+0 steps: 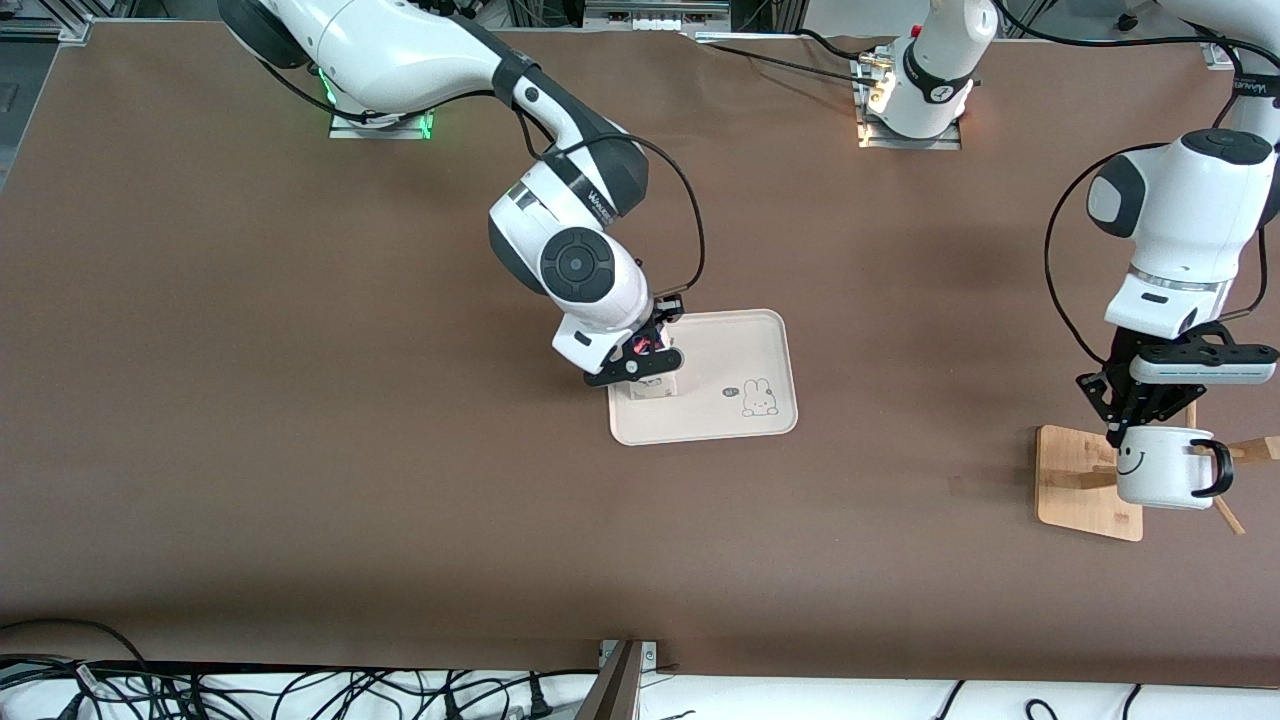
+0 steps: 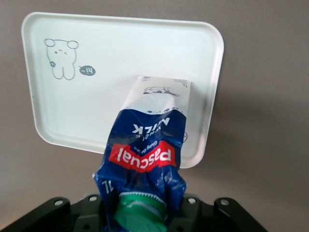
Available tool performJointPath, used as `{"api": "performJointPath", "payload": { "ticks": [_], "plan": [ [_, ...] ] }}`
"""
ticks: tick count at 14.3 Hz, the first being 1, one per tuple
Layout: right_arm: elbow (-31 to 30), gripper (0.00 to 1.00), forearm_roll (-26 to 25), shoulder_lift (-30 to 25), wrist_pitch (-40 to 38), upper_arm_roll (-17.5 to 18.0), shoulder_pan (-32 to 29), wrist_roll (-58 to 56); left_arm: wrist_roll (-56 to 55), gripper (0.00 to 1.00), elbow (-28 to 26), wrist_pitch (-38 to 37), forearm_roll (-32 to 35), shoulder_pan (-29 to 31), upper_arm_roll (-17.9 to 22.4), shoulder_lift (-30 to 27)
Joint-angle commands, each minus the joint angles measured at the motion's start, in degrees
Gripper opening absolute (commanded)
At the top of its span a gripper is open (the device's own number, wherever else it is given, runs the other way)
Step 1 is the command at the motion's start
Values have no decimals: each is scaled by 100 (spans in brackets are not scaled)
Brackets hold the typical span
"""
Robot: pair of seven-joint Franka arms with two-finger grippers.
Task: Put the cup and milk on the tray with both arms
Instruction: 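Release the carton and lift the mug off the mug tree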
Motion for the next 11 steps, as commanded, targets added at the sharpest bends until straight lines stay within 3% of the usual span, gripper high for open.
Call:
{"api": "performJointPath", "payload": {
  "ticks": [1,2,3,4,8,11],
  "plan": [
    [-95,48,-110,12,11,-80,7,44,-75,0,80,8,164,-92,-74,-23],
    [-104,54,-145,12,20,-89,7,44,-127,0,80,8,164,-119,-135,-32],
    [-104,96,-180,12,46,-80,16,61,-171,0,80,8,155,-136,-188,-40],
    [-95,100,-171,3,46,-80,16,96,-250,0,88,0,155,-154,-197,-58],
    [-42,100,-136,-67,46,-62,60,123,-409,0,88,-79,155,-409,-197,-120],
    [71,100,-127,-103,38,-36,86,483,-418,0,202,-1034,147,-453,-442,-260]
  ]
}}
